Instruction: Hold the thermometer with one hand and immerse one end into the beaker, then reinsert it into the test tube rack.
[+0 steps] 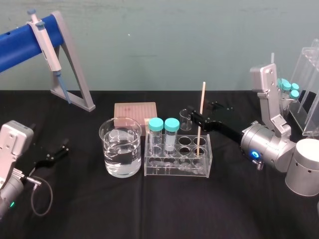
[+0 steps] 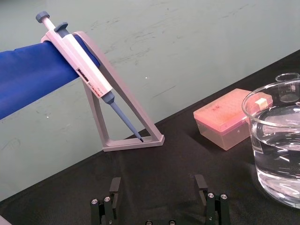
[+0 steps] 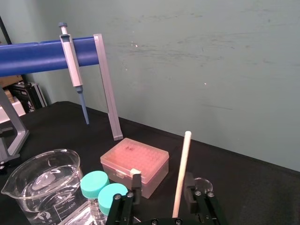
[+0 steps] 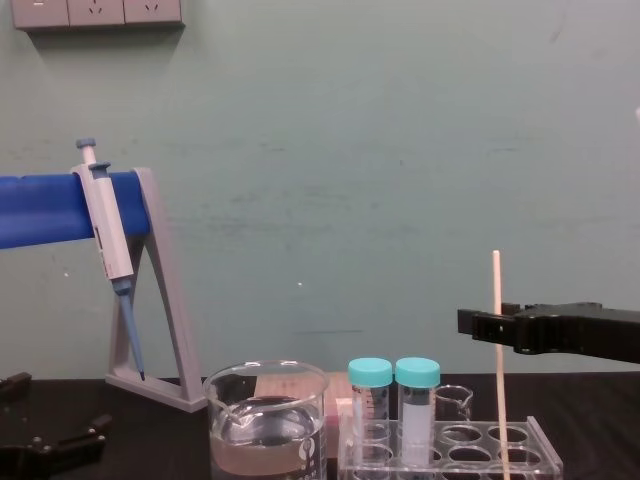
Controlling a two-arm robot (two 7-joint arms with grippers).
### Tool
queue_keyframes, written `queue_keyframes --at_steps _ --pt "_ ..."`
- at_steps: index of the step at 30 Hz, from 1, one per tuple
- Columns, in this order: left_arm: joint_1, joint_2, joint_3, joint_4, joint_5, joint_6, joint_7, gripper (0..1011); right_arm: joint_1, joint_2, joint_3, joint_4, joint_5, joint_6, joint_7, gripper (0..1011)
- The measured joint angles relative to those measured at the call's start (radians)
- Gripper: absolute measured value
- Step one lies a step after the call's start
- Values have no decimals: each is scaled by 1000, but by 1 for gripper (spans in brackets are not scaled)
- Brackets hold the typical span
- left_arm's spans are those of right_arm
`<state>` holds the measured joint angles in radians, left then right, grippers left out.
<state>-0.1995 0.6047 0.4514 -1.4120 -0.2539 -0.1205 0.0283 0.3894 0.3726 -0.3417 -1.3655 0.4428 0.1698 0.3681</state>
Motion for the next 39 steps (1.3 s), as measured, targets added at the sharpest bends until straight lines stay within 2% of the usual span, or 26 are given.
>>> queue_keyframes --at_steps 3,7,14,17,31,36,39 --pt "0 0 0 0 0 0 0 1004 0 0 0 0 0 0 0 630" --pt "0 0 0 0 0 0 0 1004 0 0 0 0 0 0 0 784" --pt "0 0 0 0 0 0 0 1004 0 0 0 0 0 0 -1 974" --pt "0 0 0 0 0 0 0 1003 0 0 0 0 0 0 -1 1003" --pt "0 0 0 0 0 0 0 1004 -1 -1 1 -2 -4 -4 -6 1003" --pt "0 0 0 0 0 0 0 1004 -10 -19 12 -20 -39 -38 -62 1003" --pt "0 0 0 0 0 0 0 1004 -26 -46 33 -37 -85 -92 -136 1003"
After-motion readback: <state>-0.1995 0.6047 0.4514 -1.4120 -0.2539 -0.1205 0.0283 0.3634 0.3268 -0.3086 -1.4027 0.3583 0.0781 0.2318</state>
